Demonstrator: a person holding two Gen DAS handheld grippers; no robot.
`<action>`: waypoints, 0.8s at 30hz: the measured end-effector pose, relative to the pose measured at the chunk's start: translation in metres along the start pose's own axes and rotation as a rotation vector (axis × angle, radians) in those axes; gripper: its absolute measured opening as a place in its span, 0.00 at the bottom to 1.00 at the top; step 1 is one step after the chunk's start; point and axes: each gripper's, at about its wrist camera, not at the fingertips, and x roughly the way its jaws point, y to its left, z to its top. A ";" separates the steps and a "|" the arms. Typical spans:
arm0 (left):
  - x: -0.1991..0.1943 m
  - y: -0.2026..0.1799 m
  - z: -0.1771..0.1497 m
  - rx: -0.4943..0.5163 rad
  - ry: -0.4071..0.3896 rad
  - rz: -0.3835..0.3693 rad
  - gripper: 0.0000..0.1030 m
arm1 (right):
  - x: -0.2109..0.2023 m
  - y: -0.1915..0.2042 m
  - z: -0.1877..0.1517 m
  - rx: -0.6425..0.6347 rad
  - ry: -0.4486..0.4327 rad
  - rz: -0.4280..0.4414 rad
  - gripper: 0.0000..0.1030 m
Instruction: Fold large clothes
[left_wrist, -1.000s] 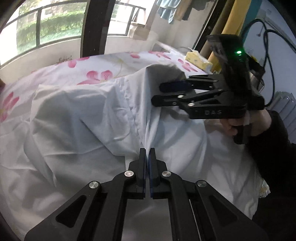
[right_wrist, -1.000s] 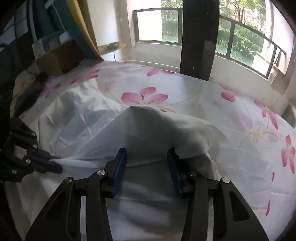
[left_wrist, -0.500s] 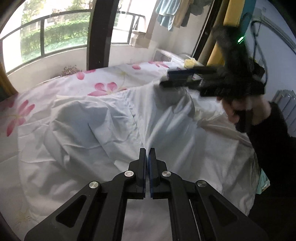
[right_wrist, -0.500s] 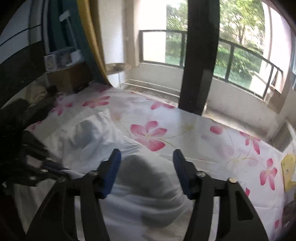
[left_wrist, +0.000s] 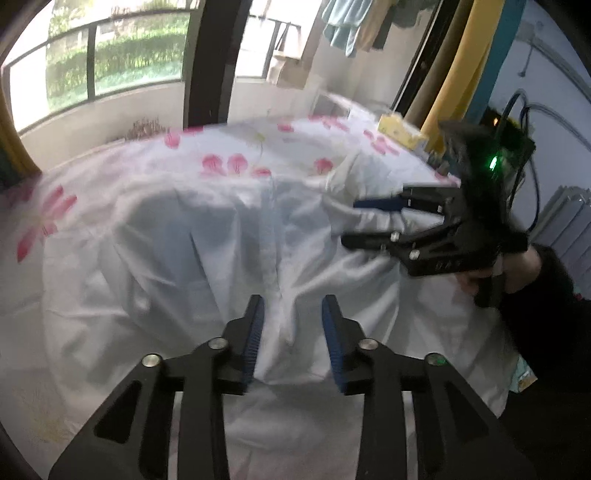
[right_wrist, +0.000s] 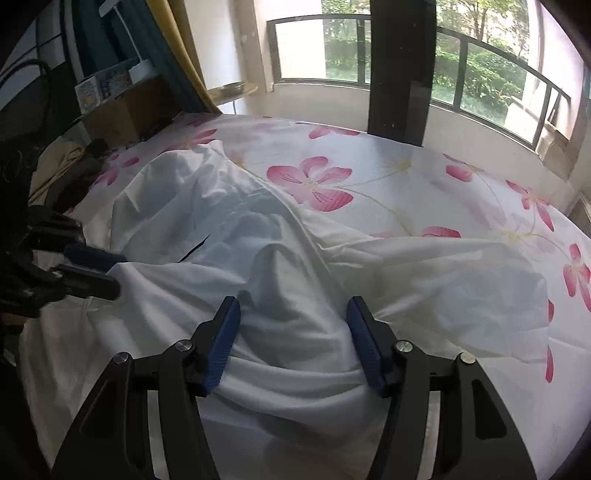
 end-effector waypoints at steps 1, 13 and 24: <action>-0.007 0.003 0.003 -0.001 -0.022 -0.002 0.35 | -0.002 -0.001 0.000 0.004 -0.001 -0.004 0.58; 0.012 0.064 0.019 -0.071 -0.057 0.094 0.47 | -0.029 0.019 0.001 0.039 -0.092 -0.049 0.72; -0.004 0.056 0.004 -0.082 -0.070 0.088 0.47 | -0.018 0.012 -0.005 0.059 -0.034 -0.059 0.73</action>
